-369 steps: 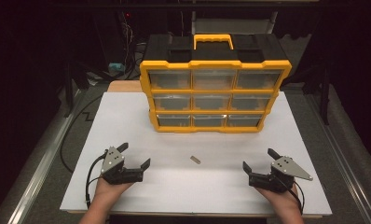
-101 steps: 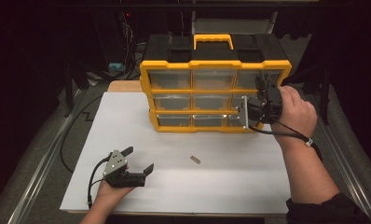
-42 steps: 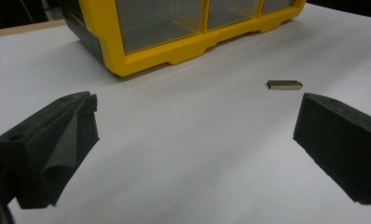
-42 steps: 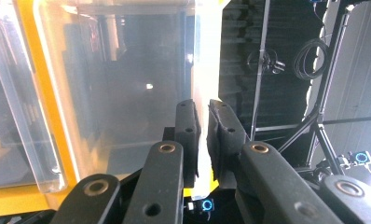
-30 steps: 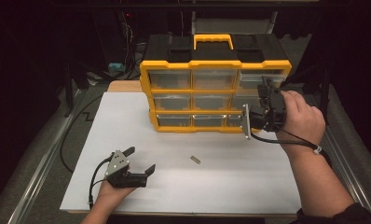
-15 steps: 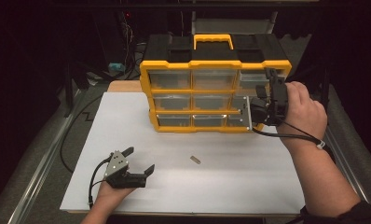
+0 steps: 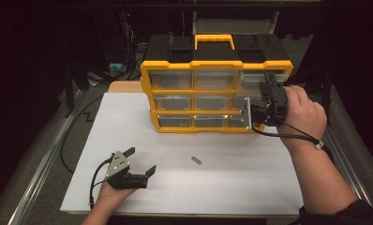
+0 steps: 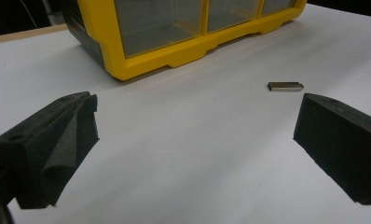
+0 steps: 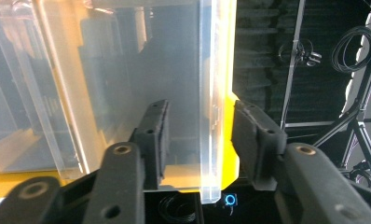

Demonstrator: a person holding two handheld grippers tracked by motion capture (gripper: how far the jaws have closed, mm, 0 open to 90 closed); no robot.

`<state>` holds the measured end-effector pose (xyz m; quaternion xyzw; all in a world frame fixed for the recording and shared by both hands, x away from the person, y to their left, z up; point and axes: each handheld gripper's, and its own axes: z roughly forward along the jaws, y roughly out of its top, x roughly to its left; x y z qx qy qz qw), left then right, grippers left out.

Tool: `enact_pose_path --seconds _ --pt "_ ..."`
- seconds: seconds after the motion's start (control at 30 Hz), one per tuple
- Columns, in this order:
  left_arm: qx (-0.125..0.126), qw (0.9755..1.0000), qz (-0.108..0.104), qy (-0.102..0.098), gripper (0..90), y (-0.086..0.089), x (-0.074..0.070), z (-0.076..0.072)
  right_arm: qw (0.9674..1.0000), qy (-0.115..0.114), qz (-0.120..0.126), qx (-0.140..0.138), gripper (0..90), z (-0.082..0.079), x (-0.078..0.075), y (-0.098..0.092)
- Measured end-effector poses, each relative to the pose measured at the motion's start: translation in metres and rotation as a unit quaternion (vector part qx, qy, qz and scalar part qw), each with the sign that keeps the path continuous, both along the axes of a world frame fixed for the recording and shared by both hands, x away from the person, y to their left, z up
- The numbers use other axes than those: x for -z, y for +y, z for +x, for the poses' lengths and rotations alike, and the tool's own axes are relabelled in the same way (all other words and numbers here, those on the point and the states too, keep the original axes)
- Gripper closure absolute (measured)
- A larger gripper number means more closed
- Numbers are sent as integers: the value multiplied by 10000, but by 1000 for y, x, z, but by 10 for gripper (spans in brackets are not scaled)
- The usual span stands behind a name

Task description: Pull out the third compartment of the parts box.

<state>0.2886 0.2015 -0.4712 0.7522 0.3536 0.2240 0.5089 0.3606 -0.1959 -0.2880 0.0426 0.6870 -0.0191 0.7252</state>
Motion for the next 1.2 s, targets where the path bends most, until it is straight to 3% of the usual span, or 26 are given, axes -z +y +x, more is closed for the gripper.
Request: enact_pose_path --seconds 0.5,0.8,1.2 --pt "1 10000 -3 -10 7 -1 0 0 10000 -84 -17 26 781 -1 -3 1" --pt "0 10000 -7 -21 7 0 0 0 9999 -79 -70 55 790 -1 -3 1" --pt "62 10000 -46 14 8 -5 0 0 9997 -188 -165 -20 794 -17 -1 2"
